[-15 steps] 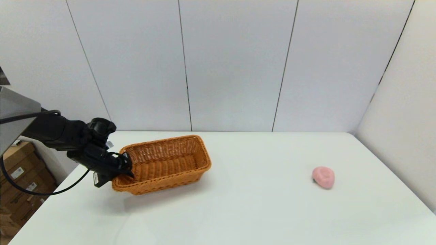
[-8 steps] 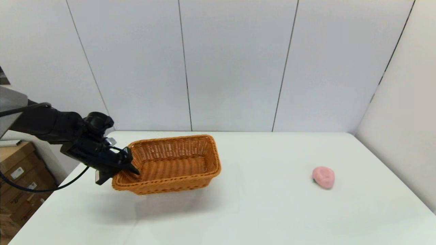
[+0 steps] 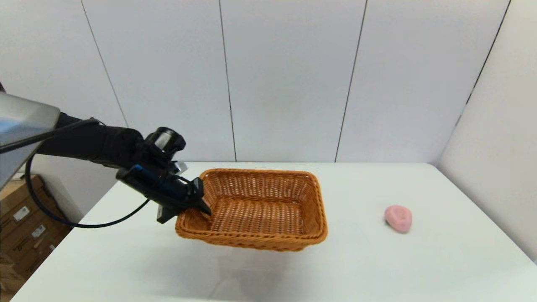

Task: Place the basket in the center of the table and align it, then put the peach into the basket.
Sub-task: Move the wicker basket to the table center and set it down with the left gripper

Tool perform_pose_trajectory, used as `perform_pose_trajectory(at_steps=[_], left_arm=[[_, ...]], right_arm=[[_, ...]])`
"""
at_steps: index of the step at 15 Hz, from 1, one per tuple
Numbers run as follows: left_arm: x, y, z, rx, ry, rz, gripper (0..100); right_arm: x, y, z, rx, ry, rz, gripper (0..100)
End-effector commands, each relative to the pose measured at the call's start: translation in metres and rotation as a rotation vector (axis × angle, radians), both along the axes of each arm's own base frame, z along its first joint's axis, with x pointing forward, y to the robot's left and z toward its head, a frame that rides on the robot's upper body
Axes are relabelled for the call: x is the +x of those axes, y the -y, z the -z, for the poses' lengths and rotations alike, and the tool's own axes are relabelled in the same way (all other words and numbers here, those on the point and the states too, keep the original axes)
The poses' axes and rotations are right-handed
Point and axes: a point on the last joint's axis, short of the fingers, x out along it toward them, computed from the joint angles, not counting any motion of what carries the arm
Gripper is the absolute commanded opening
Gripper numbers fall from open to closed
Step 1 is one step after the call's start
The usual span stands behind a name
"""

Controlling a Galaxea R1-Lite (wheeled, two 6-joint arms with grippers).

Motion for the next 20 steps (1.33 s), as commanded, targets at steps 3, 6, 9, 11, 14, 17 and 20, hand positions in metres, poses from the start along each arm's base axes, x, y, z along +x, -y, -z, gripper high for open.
perform_pose_trajectory(at_steps=[3, 6, 9, 11, 14, 17, 20], left_arm=[[0.016, 0.032, 0.030, 0.008, -0.078, 0.011, 0], [0.020, 0.045, 0.045, 0.071, -0.083, 0.017, 0], [0.025, 0.053, 0.050, 0.096, -0.083, -0.006, 0], [0.028, 0.059, 0.051, 0.094, -0.080, -0.002, 0], [0.032, 0.061, 0.051, 0.092, -0.085, -0.043, 0], [0.032, 0.060, 0.052, 0.110, -0.080, -0.049, 100], [0.032, 0.049, 0.029, 0.101, -0.020, -0.075, 100]], right_arm=[[0.000, 0.000, 0.000, -0.002, -0.003, -0.001, 100], [0.000, 0.000, 0.000, 0.000, -0.003, 0.000, 100], [0.000, 0.000, 0.000, 0.000, -0.004, 0.000, 100], [0.000, 0.000, 0.000, 0.000, -0.004, 0.000, 100], [0.000, 0.000, 0.000, 0.000, -0.004, 0.000, 100], [0.000, 0.000, 0.000, 0.000, -0.003, 0.000, 100], [0.000, 0.000, 0.000, 0.000, -0.003, 0.000, 100]])
